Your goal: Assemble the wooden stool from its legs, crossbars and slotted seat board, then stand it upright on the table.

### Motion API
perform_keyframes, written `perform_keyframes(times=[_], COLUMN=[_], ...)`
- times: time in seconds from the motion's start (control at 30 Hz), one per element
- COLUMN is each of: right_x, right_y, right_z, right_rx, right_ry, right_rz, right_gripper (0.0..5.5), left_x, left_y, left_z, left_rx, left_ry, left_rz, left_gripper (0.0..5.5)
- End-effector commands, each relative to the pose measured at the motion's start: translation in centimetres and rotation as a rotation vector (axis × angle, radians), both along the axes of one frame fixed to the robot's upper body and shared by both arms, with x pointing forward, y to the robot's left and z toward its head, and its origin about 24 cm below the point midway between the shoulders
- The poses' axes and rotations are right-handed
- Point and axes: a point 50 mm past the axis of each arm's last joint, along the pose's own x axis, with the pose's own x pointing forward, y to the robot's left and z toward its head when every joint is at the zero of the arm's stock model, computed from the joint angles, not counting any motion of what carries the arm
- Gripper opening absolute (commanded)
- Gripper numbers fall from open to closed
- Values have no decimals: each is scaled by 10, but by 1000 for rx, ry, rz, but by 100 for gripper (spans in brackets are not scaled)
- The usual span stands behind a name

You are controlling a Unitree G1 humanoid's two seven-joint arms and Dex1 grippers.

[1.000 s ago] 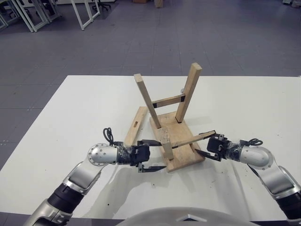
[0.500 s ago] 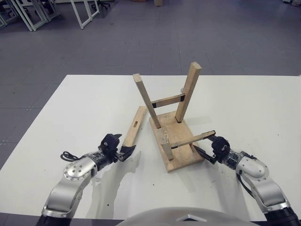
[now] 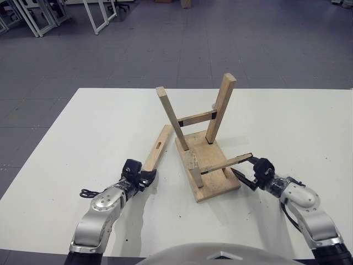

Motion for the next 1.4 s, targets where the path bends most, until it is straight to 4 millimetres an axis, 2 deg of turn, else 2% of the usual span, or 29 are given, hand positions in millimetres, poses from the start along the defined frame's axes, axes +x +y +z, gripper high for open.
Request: perform_keyframes(times=[0.03,0.13,0.17,0.23,0.3,0.37,0.43,0.57,0.67,0.77,0.87,1.0,1.17,1.4], right_x=[5,18,23,32,38,42,42,42,37,32,25,24,24,22], right_y=[-16,-36,-39,-39,-32,-22,-10,8,27,41,53,65,79,81], right_z=[11,20,27,42,64,92,119,157,177,186,190,199,209,205], right_rx=[55,104,156,273,448,636,751,880,964,1003,1009,1024,996,868], right_ry=[-36,-46,-52,-59,-53,-33,-8,52,154,240,320,368,363,345], right_rz=[-55,-152,-183,-212,-201,-121,-6,167,344,475,582,671,763,764], right_gripper=[323,323,323,323,323,361,404,486,492,492,492,492,492,354], left_x=[2,15,21,35,52,69,80,87,79,59,45,25,20,21], left_y=[16,26,32,42,55,66,67,44,19,-3,-24,-47,-59,-60], left_z=[-13,-5,0,15,42,79,114,168,204,231,237,227,218,218], left_rx=[60,43,31,-5,-60,-159,-254,-519,-715,-804,-775,-795,-805,-782], left_ry=[44,-23,-65,-170,-332,-514,-651,-727,-647,-550,-404,-191,-110,-115], left_rz=[95,153,180,235,286,300,241,-1,-293,-585,-783,-987,-1034,-1020], left_gripper=[287,236,214,209,209,209,209,209,209,209,209,209,209,208])
